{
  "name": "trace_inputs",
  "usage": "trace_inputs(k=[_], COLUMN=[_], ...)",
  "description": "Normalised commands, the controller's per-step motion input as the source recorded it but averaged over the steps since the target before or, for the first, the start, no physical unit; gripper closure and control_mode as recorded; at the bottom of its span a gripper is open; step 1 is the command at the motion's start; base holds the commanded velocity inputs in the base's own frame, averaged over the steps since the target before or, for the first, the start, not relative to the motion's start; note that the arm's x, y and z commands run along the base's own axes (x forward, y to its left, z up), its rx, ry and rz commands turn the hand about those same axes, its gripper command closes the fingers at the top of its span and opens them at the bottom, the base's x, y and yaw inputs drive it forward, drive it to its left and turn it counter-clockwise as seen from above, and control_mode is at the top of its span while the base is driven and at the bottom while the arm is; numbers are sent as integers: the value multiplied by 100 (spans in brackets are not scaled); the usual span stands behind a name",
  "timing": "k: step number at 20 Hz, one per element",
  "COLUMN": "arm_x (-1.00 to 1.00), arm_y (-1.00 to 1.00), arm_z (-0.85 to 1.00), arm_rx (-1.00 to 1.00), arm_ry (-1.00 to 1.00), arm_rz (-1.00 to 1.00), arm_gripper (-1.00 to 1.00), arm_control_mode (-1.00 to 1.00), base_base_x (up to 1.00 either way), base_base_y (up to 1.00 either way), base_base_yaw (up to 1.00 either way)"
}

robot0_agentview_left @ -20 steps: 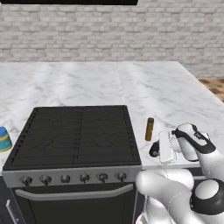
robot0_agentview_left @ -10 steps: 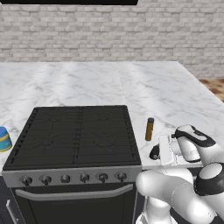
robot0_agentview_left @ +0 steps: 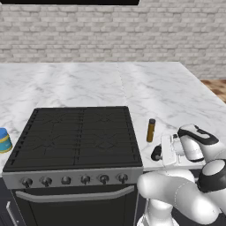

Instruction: Collect the turmeric, mayonnaise, and shaker from the cabinet and place them next to the stove.

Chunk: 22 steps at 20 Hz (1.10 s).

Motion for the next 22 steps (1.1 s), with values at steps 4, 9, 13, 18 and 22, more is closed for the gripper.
trace_inputs(k=[4,9,13,18,22], arm_x=[0,-1,0,0,-3], arm_y=[0,0,0,0,-2], arm_z=[0,0,1,13,28], arm_rx=[-1,0,-1,0,0], arm_ry=[1,1,6,2,0], arm_rz=[-4,-4,-2,0,0], arm_gripper=[-100,-100,-100,-100,-100], arm_control_mode=[-100,-100,-100,-100,-100], base_base_x=[0,0,0,0,0], base_base_y=[0,0,0,0,0], base_base_yaw=[0,0,0,0,0])
